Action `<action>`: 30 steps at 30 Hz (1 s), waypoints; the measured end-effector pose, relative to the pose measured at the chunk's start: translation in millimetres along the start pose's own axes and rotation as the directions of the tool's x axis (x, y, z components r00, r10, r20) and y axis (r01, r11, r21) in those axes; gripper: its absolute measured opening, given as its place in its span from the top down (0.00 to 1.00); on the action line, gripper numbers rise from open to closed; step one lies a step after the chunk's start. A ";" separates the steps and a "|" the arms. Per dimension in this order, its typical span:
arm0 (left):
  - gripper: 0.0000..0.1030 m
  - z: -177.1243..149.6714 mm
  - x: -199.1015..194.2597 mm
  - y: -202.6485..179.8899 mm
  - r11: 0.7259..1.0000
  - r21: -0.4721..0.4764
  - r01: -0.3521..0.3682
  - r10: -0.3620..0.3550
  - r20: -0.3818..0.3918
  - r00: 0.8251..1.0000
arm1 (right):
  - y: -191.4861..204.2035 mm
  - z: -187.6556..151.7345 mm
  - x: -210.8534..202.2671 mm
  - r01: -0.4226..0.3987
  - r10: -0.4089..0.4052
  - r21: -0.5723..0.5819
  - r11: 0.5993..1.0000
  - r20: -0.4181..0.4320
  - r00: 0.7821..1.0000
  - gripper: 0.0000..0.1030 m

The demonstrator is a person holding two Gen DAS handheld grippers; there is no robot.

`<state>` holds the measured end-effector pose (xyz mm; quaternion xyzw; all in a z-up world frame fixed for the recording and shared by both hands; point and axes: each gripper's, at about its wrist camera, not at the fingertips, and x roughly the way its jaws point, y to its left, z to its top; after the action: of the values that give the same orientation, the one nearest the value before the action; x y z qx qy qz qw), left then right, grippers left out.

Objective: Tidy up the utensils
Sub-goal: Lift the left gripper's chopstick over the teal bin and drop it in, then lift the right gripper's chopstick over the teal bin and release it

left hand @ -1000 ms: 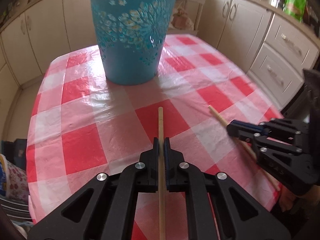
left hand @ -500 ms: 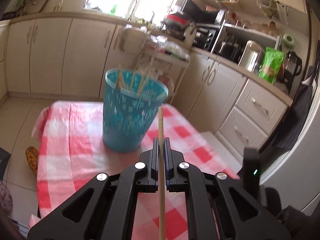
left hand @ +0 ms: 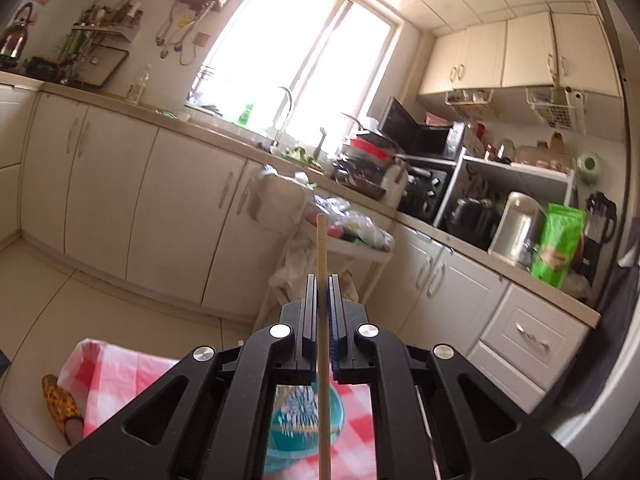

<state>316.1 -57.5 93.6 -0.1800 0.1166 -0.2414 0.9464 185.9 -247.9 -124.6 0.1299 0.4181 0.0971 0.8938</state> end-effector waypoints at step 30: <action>0.70 -67.0 10.7 32.2 0.968 0.111 -0.226 0.227 0.005 0.974 | -13.3 2.4 -0.8 -0.006 0.005 0.058 0.998 0.008 1.000 0.94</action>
<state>317.9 -55.5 18.6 -0.1118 0.1268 -0.1384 0.9758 188.2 -261.0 -126.7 0.1575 0.4167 0.0868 0.8911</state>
